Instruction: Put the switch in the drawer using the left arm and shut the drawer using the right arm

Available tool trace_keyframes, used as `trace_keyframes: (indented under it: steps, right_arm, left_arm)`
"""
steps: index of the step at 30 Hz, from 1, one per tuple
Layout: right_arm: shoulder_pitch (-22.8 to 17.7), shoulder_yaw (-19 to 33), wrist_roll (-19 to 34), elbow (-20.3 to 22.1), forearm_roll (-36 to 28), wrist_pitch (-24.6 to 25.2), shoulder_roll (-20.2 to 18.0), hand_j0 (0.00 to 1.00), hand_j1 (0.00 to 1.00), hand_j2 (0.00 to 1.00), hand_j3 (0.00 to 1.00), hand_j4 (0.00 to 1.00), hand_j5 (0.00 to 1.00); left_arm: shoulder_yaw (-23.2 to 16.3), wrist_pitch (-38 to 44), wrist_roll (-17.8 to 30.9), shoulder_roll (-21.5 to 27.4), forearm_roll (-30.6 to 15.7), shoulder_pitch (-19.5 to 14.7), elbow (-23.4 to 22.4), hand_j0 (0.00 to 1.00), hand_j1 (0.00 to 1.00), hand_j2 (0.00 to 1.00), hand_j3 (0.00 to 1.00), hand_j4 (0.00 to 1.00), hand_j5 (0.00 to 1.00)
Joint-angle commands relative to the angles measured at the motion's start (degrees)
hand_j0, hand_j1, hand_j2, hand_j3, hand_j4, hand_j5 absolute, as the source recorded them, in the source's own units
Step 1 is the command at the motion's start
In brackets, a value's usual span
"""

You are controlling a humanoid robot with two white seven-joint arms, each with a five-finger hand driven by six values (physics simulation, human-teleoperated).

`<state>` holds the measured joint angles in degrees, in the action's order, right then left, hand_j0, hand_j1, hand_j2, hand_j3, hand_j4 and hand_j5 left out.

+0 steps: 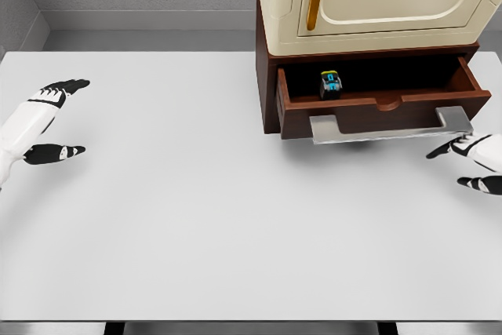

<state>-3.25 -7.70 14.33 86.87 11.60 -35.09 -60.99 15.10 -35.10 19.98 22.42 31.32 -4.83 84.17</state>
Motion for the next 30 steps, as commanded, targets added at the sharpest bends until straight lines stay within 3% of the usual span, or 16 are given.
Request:
trace_keyframes:
  steps: [1, 9, 13, 20, 26, 30]
  right_arm:
    - [-0.09, 0.23, -0.18, -0.21, -0.61, 0.09, -0.44, 0.73, 0.73, 0.73, 0.73, 0.73, 0.73]
    - [0.35, 1.99, -0.36, -0.47, -0.70, 0.09, -0.53, 0.72, 0.72, 0.72, 0.72, 0.72, 0.72]
    - [0.61, 1.82, 0.00, -4.34, -0.61, 0.09, 0.26, 0.72, 0.72, 0.72, 0.72, 0.72, 0.72]
    - [3.77, 0.85, 0.17, -3.73, -0.17, 0.09, 3.78, 0.72, 0.72, 0.72, 0.72, 0.72, 0.72]
    - [10.19, -5.48, 0.17, -3.99, 0.62, 0.09, 5.10, 0.72, 0.72, 0.72, 0.72, 0.72, 0.72]
    - [10.55, -5.83, 0.17, -4.34, 0.62, 0.09, 4.57, 0.72, 0.72, 0.72, 0.72, 0.72, 0.72]
  left_arm:
    - [0.02, 0.10, -0.03, -0.01, -0.47, 0.00, 0.03, 1.00, 1.00, 1.00, 1.00, 1.00, 1.00]
    - [0.02, 0.10, -0.03, -0.10, -0.47, 0.00, 0.03, 1.00, 1.00, 1.00, 1.00, 1.00, 1.00]
    - [0.02, 0.10, -0.03, -0.10, -0.47, 0.09, 0.12, 1.00, 1.00, 1.00, 1.00, 1.00, 1.00]
    - [0.02, 0.10, -0.03, -0.54, -0.47, 0.18, 1.00, 1.00, 1.00, 1.00, 1.00, 1.00, 1.00]
    - [0.02, 0.10, -0.03, -0.89, -0.47, 0.70, 2.22, 1.00, 1.00, 1.00, 1.00, 1.00, 1.00]
    - [0.02, 0.10, -0.03, -0.89, -0.47, 0.70, 2.31, 1.00, 1.00, 1.00, 1.00, 1.00, 1.00]
